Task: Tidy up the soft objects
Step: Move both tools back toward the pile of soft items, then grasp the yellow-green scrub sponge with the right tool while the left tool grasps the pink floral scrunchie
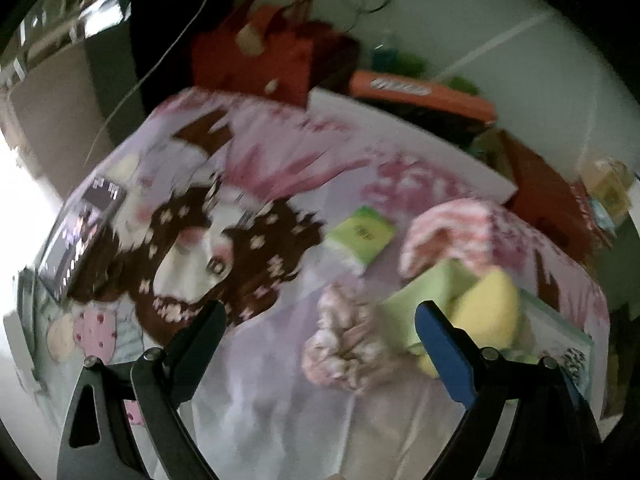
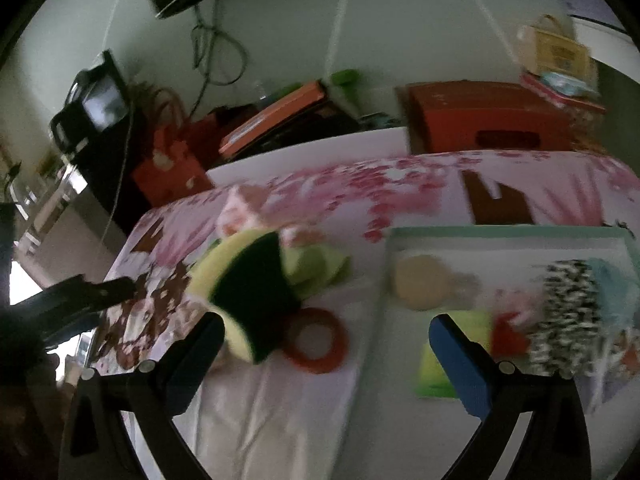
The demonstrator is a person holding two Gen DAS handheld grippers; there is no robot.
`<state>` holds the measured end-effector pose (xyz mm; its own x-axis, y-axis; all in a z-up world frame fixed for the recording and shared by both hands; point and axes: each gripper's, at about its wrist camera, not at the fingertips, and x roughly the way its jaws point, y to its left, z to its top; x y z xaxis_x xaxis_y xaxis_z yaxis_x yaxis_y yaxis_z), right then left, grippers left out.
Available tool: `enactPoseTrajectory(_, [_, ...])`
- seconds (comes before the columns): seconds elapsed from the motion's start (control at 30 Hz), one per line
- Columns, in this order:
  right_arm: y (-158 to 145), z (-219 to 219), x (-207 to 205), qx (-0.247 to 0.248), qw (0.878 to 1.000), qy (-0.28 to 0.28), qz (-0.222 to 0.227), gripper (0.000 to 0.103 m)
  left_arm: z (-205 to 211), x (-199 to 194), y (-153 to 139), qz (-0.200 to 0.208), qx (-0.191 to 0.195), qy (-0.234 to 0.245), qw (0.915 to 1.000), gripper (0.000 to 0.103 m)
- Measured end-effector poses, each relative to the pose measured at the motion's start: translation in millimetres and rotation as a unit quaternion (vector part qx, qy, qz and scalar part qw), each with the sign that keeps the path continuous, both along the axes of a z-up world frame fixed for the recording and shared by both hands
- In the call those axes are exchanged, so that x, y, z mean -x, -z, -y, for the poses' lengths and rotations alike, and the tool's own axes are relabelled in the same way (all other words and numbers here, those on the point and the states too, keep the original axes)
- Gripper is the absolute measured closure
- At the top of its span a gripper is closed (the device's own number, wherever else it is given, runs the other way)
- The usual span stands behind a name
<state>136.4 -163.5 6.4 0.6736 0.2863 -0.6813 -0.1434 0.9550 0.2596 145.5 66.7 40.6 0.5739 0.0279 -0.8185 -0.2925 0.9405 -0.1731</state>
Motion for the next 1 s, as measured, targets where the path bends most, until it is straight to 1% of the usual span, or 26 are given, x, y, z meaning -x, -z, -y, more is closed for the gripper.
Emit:
enactPoseTrajectory(0.1, [4,-22,-1,0.008,1.0,-0.026,-0.001,0.0,-16,-3,20,-0.032,0.014,-0.028,0.999,0.007])
enactPoseTrajectory(0.23, [12,-44,-3,0.021,0.999,-0.044,0.002,0.0,-26,-5,35,-0.047,0.027,-0.047,0.9974,0.007])
enactPoseTrajectory(0.33, [17,-54,-6,0.026,0.999,-0.045,0.005,0.0,-27,-9,44,-0.057,0.029,-0.048,0.9968,0.007])
enactPoseTrajectory(0.4, [19,-58,-8,0.038,0.998,-0.04,0.011,0.0,-28,-11,50,-0.064,0.031,-0.047,0.9963,0.007])
enactPoseTrajectory(0.47, [22,-61,-11,0.053,0.998,-0.034,0.017,0.0,-28,-13,55,-0.074,0.039,-0.046,0.9955,0.007])
enactPoseTrajectory(0.57, [24,-61,-15,0.05,0.998,-0.028,0.017,0.0,-31,-14,62,-0.083,0.053,-0.047,0.994,0.007])
enactPoseTrajectory(0.7, [26,-64,-19,0.051,0.998,-0.022,0.017,0.0,-33,-16,65,-0.086,0.075,-0.041,0.9926,0.007])
enactPoseTrajectory(1.0, [27,-62,-21,0.055,0.998,-0.017,0.025,0.001,-34,-20,68,-0.105,0.08,-0.034,0.9906,0.007])
